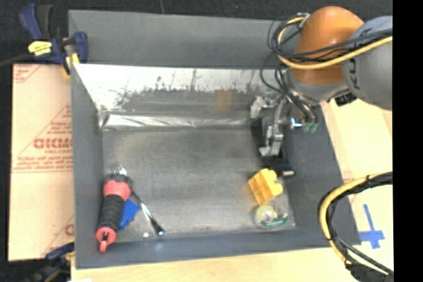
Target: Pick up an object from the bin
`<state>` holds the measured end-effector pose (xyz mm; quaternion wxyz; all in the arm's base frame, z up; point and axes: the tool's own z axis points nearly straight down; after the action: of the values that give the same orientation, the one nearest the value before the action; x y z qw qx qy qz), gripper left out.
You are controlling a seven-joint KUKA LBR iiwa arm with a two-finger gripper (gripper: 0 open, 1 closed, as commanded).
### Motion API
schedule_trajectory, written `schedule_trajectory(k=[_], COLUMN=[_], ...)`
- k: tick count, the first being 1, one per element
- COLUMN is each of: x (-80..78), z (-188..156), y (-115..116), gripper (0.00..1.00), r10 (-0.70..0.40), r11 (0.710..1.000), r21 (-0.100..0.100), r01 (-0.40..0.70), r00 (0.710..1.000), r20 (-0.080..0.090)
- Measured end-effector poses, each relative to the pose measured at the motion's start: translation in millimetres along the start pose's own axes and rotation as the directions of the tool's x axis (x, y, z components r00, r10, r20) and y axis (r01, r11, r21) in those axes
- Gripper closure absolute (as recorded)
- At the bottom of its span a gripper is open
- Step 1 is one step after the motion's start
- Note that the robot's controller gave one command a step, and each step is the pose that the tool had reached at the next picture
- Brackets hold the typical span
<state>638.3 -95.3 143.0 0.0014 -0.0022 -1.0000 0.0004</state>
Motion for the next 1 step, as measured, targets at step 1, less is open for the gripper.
schedule_trajectory(k=[1], x=[-0.3], z=[-4.7], y=[0.3], gripper=[0.00], r10=[-0.001], r11=[1.000], r21=[0.001], r01=[0.001], r00=[1.000], r20=[0.005])
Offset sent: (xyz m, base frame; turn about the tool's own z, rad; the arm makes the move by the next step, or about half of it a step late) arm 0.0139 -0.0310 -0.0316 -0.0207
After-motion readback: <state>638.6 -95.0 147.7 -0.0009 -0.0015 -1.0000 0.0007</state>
